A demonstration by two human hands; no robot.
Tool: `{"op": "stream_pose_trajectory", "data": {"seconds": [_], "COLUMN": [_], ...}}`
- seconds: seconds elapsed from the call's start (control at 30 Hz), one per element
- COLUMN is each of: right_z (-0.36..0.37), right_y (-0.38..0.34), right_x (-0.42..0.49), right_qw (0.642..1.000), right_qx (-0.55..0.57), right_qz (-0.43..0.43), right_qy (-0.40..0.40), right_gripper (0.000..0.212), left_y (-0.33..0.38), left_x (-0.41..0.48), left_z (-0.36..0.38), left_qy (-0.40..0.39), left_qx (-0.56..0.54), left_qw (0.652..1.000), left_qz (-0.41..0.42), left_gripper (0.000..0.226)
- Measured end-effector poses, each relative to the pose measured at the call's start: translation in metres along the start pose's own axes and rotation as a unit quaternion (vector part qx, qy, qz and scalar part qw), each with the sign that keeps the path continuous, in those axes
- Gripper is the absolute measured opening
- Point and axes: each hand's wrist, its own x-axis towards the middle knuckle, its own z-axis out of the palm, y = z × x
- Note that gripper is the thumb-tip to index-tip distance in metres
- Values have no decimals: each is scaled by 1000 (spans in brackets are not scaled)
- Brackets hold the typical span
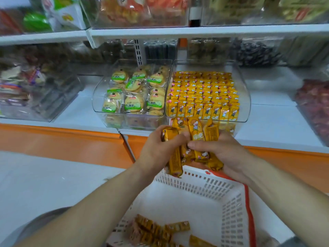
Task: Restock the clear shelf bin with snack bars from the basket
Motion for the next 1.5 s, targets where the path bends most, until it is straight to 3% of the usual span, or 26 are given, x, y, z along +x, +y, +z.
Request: {"op": "stream_pose_trajectory", "data": {"seconds": [0.17, 0.4, 0.5, 0.57, 0.7, 0.83, 1.07, 1.2, 1.5], "right_z": [-1, 1, 0, 0, 7, 14, 12, 11, 6], "right_y": [3, 6, 4, 4, 9, 11, 7, 8, 15], "right_x": [18, 34, 38, 38, 33, 28, 25, 24, 26], "right_qw": [1000, 1000, 1000, 1000, 1000, 1000, 999, 999, 999], "right_qx": [26, 14, 11, 19, 25, 24, 44, 48, 30], "right_qz": [8, 13, 9, 7, 2, -16, 19, 20, 19], "right_qy": [-12, 15, 24, 18, -14, 4, 14, 7, -31], "right_gripper": [48, 59, 62, 58, 52, 53, 41, 46, 42], "left_y": [-4, 5, 4, 3, 0, -6, -6, -8, -7], "left_x": [20, 26, 33, 36, 29, 23, 27, 28, 30], "left_z": [-4, -14, -20, -21, -14, -8, -18, -22, -26], "left_qy": [7, 6, 56, 58, 41, 28, 23, 27, 46], "left_qx": [12, -77, -52, -74, -113, -132, -97, -107, -63], "left_qw": [1000, 989, 994, 994, 993, 991, 995, 994, 997], "left_qz": [-3, -125, -82, -48, -19, -7, -3, -25, -17], "left_gripper": [36, 61, 28, 19, 26, 27, 48, 37, 54]}}
